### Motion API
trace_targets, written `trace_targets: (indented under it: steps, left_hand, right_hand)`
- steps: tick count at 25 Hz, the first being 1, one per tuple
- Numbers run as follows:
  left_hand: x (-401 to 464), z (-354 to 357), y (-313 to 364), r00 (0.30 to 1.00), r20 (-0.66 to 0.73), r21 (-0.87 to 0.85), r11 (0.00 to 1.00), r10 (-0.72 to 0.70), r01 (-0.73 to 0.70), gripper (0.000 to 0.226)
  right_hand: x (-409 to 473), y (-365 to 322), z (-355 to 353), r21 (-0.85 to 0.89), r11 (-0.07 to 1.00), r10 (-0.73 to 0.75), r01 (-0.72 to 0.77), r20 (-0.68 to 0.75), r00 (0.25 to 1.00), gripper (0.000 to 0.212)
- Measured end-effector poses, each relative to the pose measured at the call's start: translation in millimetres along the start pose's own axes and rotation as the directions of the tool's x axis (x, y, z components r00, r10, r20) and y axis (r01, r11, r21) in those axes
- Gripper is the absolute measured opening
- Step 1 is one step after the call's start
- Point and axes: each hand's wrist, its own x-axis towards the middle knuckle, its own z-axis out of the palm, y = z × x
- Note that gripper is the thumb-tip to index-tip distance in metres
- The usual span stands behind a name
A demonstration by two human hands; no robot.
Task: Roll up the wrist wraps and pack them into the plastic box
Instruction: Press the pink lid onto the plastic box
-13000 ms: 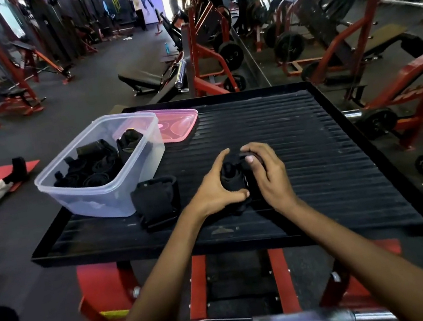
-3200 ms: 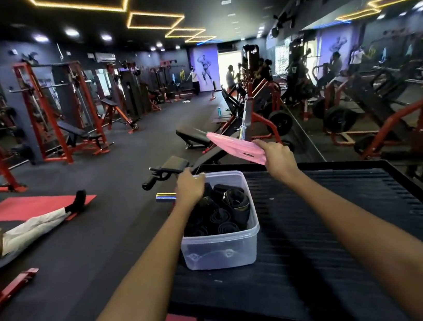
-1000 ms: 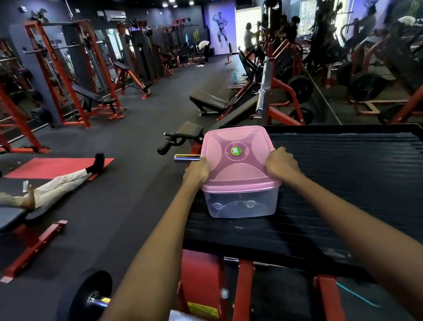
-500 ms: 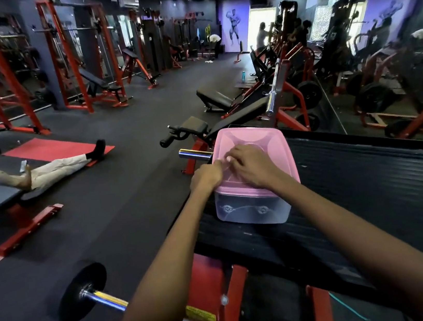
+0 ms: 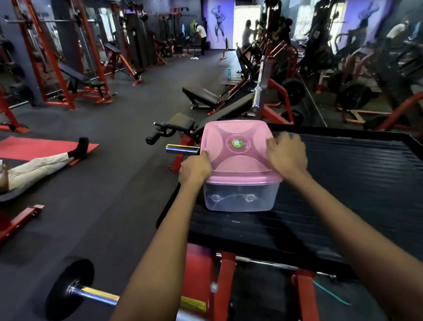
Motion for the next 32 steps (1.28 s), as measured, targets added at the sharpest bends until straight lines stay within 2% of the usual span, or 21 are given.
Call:
trace_targets:
  steps: [1,2,3,4,6,8,10,14,16,19,22,23,25,27,29,30,32]
  left_hand:
    - [1.3,1.5,0.2,1.0,0.002,0.018,1.0,0.011,-0.011,0.063]
    - [1.8,2.1,0.8,1.0,-0.002,0.041,0.999,0.02,-0.02,0.063]
    - [1.2,2.0,0.8,1.0,-0.003,0.06,0.998,0.025,-0.024,0.063]
    - [1.1,2.4,0.7,1.0,0.002,0.074,0.997,0.029,-0.029,0.062]
    - [1.9,3.4,-1.0,0.999,0.014,0.096,0.995,0.034,-0.035,0.062]
    - [1.2,4.0,-0.2,0.999,0.024,0.11,0.993,0.036,-0.039,0.061]
    - [2.6,5.3,0.8,0.999,0.028,0.128,0.991,0.042,-0.045,0.059]
    - [9.7,7.7,-4.3,0.999,0.005,0.103,0.994,0.038,-0.039,0.063]
    - [12.6,7.7,-3.0,0.999,-0.006,0.105,0.994,0.039,-0.038,0.063]
    - [7.9,2.3,-1.1,0.998,0.0,0.11,0.992,0.057,-0.057,0.063]
    - [5.7,-0.3,-0.4,0.997,0.053,0.151,0.986,0.057,-0.065,0.059]
    - [5.9,-1.3,0.4,0.996,0.068,0.153,0.986,0.063,-0.073,0.057]
    - [5.9,-3.8,1.5,0.995,0.082,0.152,0.986,0.061,-0.073,0.059]
    - [7.2,-8.1,0.6,0.995,0.097,0.113,0.993,0.012,-0.023,0.066]
    - [9.0,-12.5,3.7,0.989,0.148,0.047,0.999,0.008,-0.015,0.065]
    - [8.8,-15.5,8.0,0.988,0.149,0.018,0.999,0.027,-0.03,0.063]
    - [13.1,-21.4,20.7,0.993,0.106,-0.038,0.998,0.057,-0.053,0.058]
  right_hand:
    - [-0.9,14.6,-6.6,0.001,0.985,0.174,-0.175,0.114,0.978,0.051]
    - [-5.1,24.0,-8.9,0.085,0.954,0.257,-0.288,0.269,0.928,0.059]
    - [-9.5,28.7,-6.9,0.233,0.9,0.25,-0.367,0.413,0.876,0.063]
    - [-15.8,30.9,-6.2,0.363,0.824,0.228,-0.436,0.491,0.841,0.061]
    - [-23.2,36.5,-5.6,0.507,0.656,0.217,-0.559,0.583,0.783,0.048]
    - [-22.3,43.6,-9.4,0.536,0.492,0.21,-0.686,0.691,0.691,0.036]
    - [-17.5,48.5,-12.6,0.523,0.433,0.2,-0.734,0.739,0.644,0.033]
    - [-20.0,40.1,-6.0,0.522,0.461,0.248,-0.718,0.701,0.669,0.029]
    - [-21.7,33.3,-1.8,0.568,0.469,0.26,-0.676,0.643,0.721,0.028]
    - [-29.3,30.4,-1.8,0.635,0.539,0.259,-0.553,0.5,0.826,0.024]
    - [-35.4,35.8,-11.8,0.658,0.411,0.16,-0.631,0.629,0.761,0.022]
    - [-35.0,39.7,-14.2,0.646,0.425,0.134,-0.635,0.648,0.749,0.023]
    - [-29.2,40.3,-14.2,0.602,0.563,0.158,-0.566,0.595,0.788,0.027]
    - [-14.9,33.6,-4.4,0.507,0.734,0.227,-0.452,0.444,0.867,0.03]
    - [-0.1,22.3,6.4,0.294,0.899,0.25,-0.324,0.262,0.932,0.038]
    - [7.5,14.6,10.1,0.179,0.957,0.193,-0.227,0.19,0.963,0.04]
    - [19.7,-3.6,12.8,0.046,0.996,-0.076,0.071,0.123,0.989,0.037]
